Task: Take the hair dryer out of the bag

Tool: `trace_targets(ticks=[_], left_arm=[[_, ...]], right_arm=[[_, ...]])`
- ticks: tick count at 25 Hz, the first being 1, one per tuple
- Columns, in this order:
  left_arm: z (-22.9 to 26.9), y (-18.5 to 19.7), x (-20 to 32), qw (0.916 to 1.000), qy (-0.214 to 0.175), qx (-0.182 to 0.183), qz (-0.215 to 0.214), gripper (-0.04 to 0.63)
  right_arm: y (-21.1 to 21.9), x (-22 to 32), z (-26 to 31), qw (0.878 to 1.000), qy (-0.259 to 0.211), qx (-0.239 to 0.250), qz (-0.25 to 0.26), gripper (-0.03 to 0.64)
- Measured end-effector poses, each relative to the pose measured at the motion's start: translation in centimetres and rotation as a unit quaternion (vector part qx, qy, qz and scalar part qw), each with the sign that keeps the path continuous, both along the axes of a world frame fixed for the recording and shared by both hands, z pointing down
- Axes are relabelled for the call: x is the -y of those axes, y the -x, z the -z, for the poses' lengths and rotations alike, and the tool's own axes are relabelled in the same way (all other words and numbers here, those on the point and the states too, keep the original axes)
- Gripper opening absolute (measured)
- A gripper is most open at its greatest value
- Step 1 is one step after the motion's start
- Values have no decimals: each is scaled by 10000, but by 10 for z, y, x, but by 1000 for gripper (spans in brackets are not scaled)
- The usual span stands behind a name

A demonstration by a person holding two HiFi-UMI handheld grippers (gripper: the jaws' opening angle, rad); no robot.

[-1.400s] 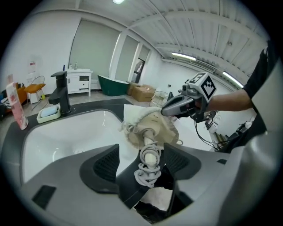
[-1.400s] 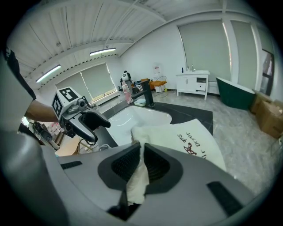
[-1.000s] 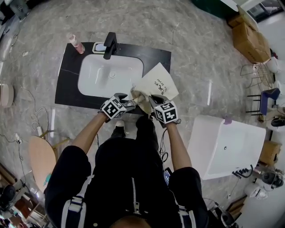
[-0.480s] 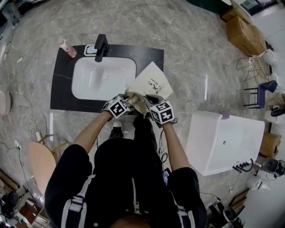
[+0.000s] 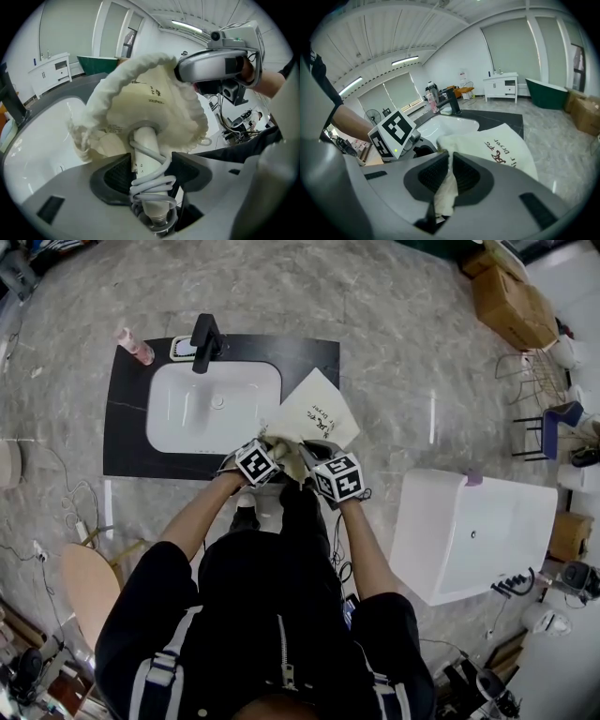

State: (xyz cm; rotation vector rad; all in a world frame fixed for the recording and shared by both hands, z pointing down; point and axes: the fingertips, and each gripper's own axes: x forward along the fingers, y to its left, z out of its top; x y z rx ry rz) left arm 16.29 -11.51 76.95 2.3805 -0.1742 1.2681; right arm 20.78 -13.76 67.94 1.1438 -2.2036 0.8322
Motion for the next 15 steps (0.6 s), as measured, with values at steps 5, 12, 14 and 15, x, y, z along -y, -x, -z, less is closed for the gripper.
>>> trace_targets(ticks=[5, 12, 14, 15], left_arm=[[-8, -2, 5, 9996, -71, 148, 209, 288], [-13, -5, 3, 9992, -333, 175, 124, 252], [-12, -5, 3, 9990, -433, 142, 33, 239], [-11, -5, 2, 9989, -459, 129, 10, 235]], right_arm=[[-4, -1, 1, 10000, -5, 23, -61, 41], [-7, -1, -3, 9999, 30, 82, -141, 41], [-6, -1, -3, 9999, 35, 81, -146, 41], [-6, -2, -3, 9999, 36, 80, -145, 41]])
